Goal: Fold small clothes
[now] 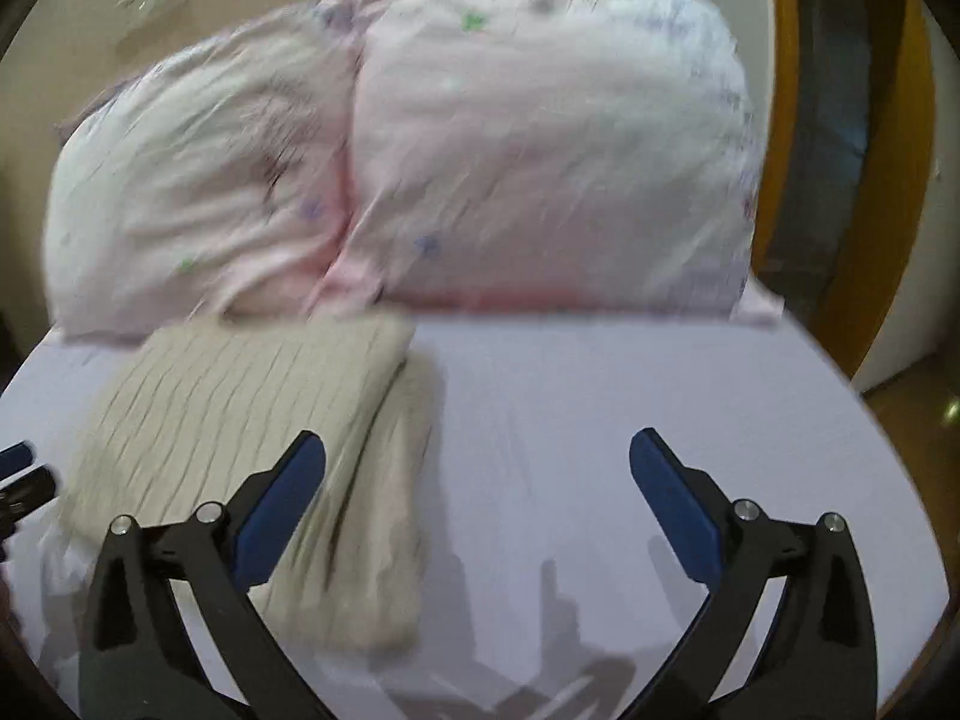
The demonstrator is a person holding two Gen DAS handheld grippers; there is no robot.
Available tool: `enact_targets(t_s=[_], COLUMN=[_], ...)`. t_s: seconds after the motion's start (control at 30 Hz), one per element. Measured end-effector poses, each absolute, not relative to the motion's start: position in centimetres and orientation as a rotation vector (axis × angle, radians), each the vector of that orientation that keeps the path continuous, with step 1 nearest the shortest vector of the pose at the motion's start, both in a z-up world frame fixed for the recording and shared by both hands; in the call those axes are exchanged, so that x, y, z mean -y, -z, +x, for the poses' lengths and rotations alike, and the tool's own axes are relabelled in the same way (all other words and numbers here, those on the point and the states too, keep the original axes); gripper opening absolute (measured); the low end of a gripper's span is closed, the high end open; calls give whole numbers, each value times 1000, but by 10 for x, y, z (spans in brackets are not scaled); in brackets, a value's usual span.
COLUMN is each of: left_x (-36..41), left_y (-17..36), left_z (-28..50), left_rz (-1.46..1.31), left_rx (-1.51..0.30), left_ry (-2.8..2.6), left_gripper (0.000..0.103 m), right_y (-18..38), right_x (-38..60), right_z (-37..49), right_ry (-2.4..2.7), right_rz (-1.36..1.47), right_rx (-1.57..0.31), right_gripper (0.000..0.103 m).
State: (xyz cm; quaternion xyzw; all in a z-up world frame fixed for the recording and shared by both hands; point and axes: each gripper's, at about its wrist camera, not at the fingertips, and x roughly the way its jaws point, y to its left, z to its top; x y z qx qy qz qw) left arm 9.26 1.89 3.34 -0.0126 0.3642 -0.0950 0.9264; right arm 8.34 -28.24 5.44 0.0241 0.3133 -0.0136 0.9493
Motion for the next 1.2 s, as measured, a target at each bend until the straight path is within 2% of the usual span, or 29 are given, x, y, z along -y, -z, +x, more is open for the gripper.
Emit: enact_targets(t_s=[0.17,0.33,0.47,1.2], left_x=[2,14,14,9], left_y=[-11,9,13,14], left_z=[69,79,82,83], left_rz=[88,128,146,107], left_rx=[-794,-864,-891,-904], left_ry=[135,125,121,138], left_gripper=[102,102,102,102], right_y=[-22,-1,5,11], right_x=[260,210,195,203], right_z=[46,47,47,55], right_ry=[-187,-134,-126,-110], right_rz=[94,-40,-102,-34], right_rx=[-792,-873,-898,-916], right_gripper=[101,99,99,101])
